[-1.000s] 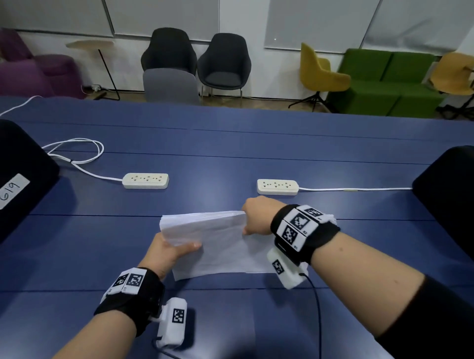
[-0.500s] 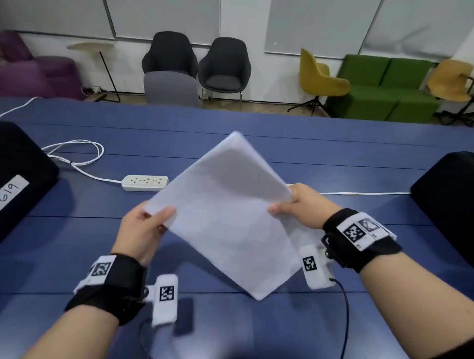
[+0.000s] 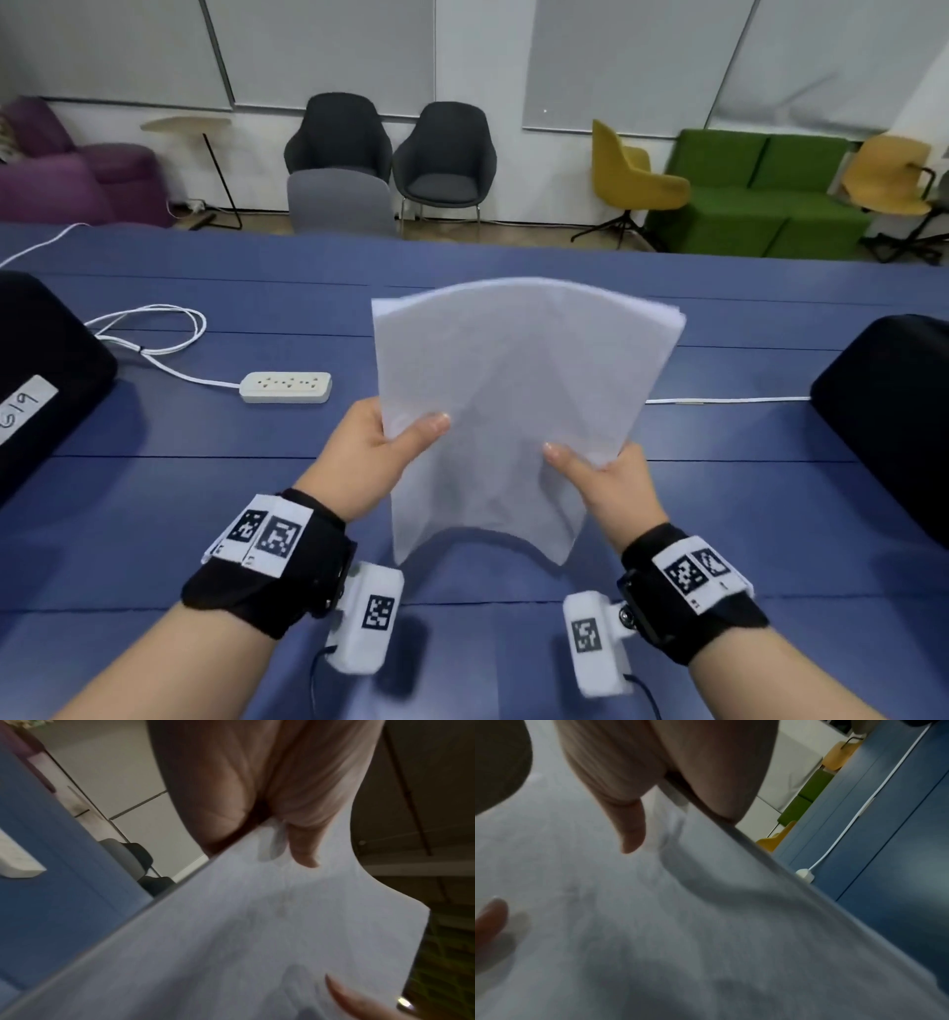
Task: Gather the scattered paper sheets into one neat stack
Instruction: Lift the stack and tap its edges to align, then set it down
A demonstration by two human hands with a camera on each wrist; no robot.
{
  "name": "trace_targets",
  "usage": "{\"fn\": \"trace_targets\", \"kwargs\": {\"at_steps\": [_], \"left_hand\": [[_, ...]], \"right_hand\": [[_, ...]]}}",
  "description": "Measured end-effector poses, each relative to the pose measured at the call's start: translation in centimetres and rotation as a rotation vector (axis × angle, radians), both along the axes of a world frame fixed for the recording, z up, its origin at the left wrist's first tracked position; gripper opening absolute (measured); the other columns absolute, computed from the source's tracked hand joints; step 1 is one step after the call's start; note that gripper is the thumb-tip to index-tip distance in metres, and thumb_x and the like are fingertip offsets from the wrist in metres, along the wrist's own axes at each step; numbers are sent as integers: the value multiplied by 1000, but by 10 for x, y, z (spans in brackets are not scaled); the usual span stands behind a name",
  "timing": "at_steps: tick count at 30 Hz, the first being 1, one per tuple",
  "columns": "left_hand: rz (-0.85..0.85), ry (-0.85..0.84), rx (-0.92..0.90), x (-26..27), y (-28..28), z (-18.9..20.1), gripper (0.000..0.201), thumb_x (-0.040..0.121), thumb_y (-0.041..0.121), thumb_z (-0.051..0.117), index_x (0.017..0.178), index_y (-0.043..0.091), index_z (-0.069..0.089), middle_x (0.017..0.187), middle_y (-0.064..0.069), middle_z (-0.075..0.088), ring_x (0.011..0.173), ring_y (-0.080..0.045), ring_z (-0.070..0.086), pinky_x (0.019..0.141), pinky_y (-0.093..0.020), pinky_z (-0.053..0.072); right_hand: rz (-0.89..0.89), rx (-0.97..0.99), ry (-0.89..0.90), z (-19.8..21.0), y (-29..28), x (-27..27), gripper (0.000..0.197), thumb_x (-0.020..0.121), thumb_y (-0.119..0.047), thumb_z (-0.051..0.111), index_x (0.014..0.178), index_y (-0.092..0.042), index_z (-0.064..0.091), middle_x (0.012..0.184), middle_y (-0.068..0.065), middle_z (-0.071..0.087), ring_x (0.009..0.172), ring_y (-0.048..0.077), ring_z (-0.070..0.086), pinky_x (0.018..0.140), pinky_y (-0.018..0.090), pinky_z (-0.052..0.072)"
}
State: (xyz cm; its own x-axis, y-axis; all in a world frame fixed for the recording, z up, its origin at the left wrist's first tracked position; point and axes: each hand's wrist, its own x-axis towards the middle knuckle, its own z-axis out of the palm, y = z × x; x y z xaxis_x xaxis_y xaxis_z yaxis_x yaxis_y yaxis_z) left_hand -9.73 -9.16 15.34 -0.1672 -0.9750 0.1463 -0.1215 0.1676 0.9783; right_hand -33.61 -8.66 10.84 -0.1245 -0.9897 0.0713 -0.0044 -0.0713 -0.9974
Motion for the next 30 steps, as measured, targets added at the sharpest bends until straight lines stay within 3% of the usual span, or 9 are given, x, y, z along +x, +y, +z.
{"fn": "trace_targets", "kwargs": {"at_steps": [4, 8, 12, 15, 20, 23, 25, 28, 30], "left_hand": [[21, 37, 95, -1, 4, -24, 28, 83, 3, 70, 93, 29, 70, 90, 18, 77, 87, 1, 71, 76, -16, 53], [85, 32, 183, -7, 0, -46, 19, 86, 15, 68, 93, 33, 70, 94, 18, 76, 94, -3, 70, 89, -30, 52], [143, 4, 237, -15, -1, -56, 15, 92, 21, 60, 94, 35, 65, 100, 17, 70, 99, -1, 63, 97, -32, 47], [122, -6, 245, -16, 1, -52, 16, 94, 21, 56, 96, 37, 61, 102, 19, 66, 98, 3, 60, 95, -29, 44], [77, -14, 184, -11, 4, -33, 14, 85, 20, 69, 94, 31, 70, 92, 15, 77, 91, -1, 70, 88, -29, 51], [145, 121, 108, -11, 3, -13, 20, 70, 39, 74, 87, 28, 76, 97, 7, 78, 96, -13, 72, 87, -35, 54], [221, 216, 56, -15, 0, 0, 36, 69, 48, 70, 90, 20, 76, 101, -4, 77, 100, -24, 71, 89, -42, 55], [290, 256, 4, -21, -1, 16, 36, 81, 50, 60, 77, 16, 73, 78, -4, 71, 73, -20, 63, 73, -34, 50], [259, 267, -2, -24, 0, 23, 36, 91, 40, 52, 85, 12, 75, 84, -12, 73, 77, -21, 63, 73, -34, 49]], "right_hand": [[43, 44, 44, -7, -1, -8, 29, 72, 9, 74, 88, -14, 69, 78, -9, 77, 76, 6, 71, 67, 19, 55], [31, 84, -8, -9, -3, -4, 26, 77, 8, 70, 84, -17, 69, 74, -10, 76, 71, 2, 71, 64, 16, 55], [59, 103, 14, -10, -4, 0, 20, 83, -1, 68, 87, -21, 67, 83, -10, 73, 70, -3, 70, 64, 14, 55], [99, 112, 53, -11, -5, 1, 24, 83, 0, 66, 87, -24, 65, 85, -11, 71, 71, -4, 69, 64, 13, 53], [126, 92, 50, 6, -6, 1, 39, 66, -5, 80, 102, -12, 68, 95, 0, 76, 88, 13, 72, 77, 29, 53], [96, 5, -56, 30, -5, 2, 47, 59, -16, 81, 104, -9, 68, 100, 5, 74, 89, 17, 71, 74, 27, 54], [75, -62, -114, 47, -4, 5, 41, 63, -28, 78, 95, -7, 67, 90, 5, 70, 81, 18, 66, 72, 28, 52], [74, -104, -122, 67, -2, 9, 56, 75, -48, 66, 82, 7, 56, 79, 14, 50, 72, 24, 47, 69, 34, 38], [48, -93, -103, 74, -2, 9, 53, 86, -43, 56, 87, 10, 60, 81, 16, 55, 72, 23, 48, 69, 34, 39]]}}
